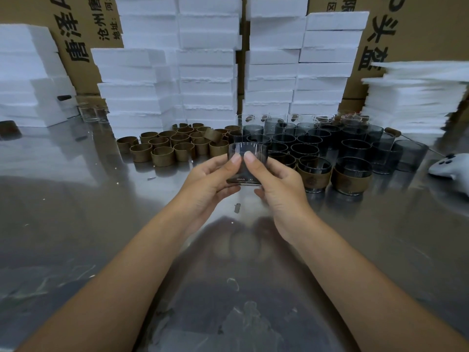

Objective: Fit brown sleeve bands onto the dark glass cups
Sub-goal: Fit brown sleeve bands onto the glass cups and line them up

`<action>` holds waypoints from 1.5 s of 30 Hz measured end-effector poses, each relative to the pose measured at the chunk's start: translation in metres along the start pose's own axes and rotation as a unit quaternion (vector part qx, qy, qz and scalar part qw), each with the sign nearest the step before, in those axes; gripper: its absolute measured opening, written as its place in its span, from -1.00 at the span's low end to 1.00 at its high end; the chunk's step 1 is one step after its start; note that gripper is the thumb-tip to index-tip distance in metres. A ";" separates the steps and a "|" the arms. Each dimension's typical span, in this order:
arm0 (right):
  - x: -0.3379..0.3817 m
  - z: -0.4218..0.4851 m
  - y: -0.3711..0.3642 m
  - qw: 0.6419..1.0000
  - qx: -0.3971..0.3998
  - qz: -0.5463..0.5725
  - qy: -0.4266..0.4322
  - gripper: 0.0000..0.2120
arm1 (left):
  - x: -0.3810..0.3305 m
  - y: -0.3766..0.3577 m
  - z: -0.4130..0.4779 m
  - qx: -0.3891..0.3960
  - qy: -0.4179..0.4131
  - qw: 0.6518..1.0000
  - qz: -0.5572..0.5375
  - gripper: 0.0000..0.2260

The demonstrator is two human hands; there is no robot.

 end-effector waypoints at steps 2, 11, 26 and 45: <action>-0.004 0.001 0.001 0.999 0.003 0.019 -0.026 -0.81 | 0.001 -0.001 0.000 0.004 0.003 1.000 -0.008 -0.52; -0.015 0.005 0.004 0.990 0.005 0.095 -0.101 -0.69 | 0.004 0.001 0.001 0.023 0.019 0.998 -0.048 -0.72; -0.005 0.001 0.006 0.998 -0.035 0.043 -0.041 -0.46 | 0.003 0.010 0.000 -0.029 0.011 0.999 0.035 -0.56; -0.013 0.007 0.005 0.991 0.016 0.089 -0.096 -0.66 | 0.005 -0.002 0.000 0.040 0.019 0.999 -0.002 -0.66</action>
Point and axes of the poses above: each hand's wrist, its own z-axis towards the middle knuckle, its own y-axis out of the back of the hand, x = y × z, the point moved 9 cm from there along z, towards the middle knuckle, and after that the axes turned 15 degrees about z, right-handed, at the moved point
